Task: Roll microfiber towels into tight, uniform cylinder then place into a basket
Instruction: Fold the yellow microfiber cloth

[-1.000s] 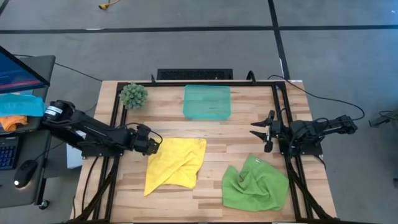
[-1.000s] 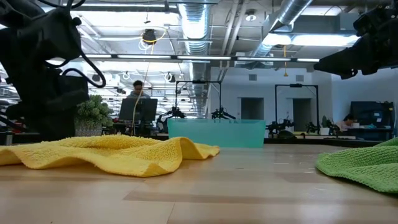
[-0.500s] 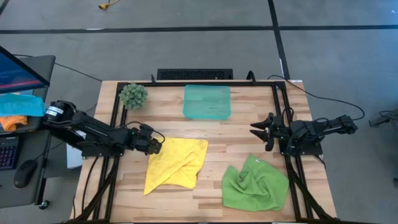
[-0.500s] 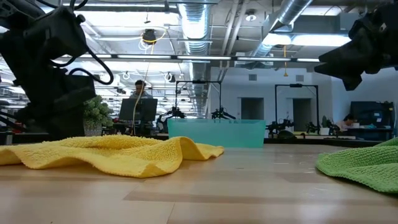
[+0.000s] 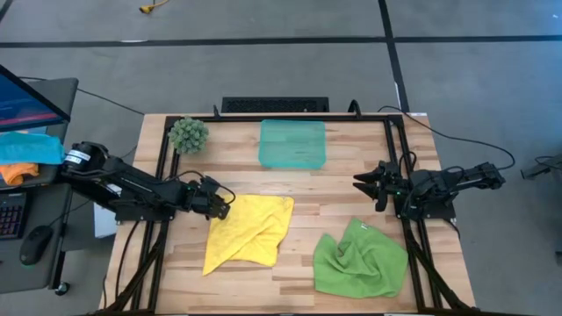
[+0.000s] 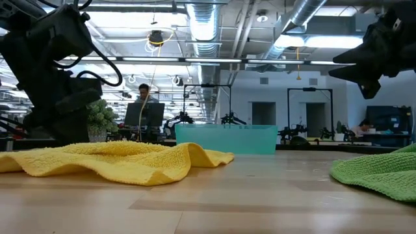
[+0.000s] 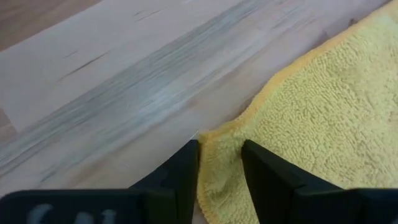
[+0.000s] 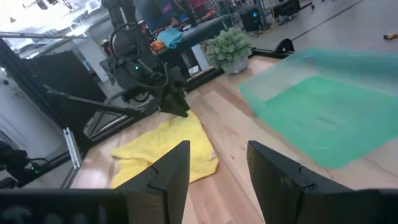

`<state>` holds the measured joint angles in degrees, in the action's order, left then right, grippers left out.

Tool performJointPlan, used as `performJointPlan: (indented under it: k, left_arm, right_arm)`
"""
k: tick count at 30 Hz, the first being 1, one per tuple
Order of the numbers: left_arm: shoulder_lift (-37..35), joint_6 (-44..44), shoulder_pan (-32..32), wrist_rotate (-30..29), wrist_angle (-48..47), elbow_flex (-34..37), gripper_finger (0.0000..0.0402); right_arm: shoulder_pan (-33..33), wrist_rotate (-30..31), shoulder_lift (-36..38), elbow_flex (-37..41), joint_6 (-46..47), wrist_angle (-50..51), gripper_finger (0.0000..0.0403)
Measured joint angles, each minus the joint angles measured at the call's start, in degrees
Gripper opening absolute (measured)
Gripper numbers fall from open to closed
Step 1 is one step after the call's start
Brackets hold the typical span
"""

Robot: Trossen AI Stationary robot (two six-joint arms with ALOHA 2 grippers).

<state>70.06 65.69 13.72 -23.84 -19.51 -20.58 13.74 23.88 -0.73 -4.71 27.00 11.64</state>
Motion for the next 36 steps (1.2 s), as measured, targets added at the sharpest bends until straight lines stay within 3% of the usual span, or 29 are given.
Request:
performJointPlan:
  k: [15,27,36]
  left_arm:
    - [0.00,-3.78,0.34,0.18,0.30,0.00,0.0005]
    - [0.07,-6.75,3.34,-1.39,0.57,-3.61,0.0002]
    - [0.04,-10.25,2.19,-8.05,0.44,-6.47,0.0002]
  right_arm:
    - [0.00,0.02,0.00,0.04,7.12,-0.55,0.0182]
    - [0.07,0.02,-0.44,0.04,6.11,-3.92,0.0182]
    - [0.13,0.02,-11.95,0.04,1.05,-20.10,0.0182]
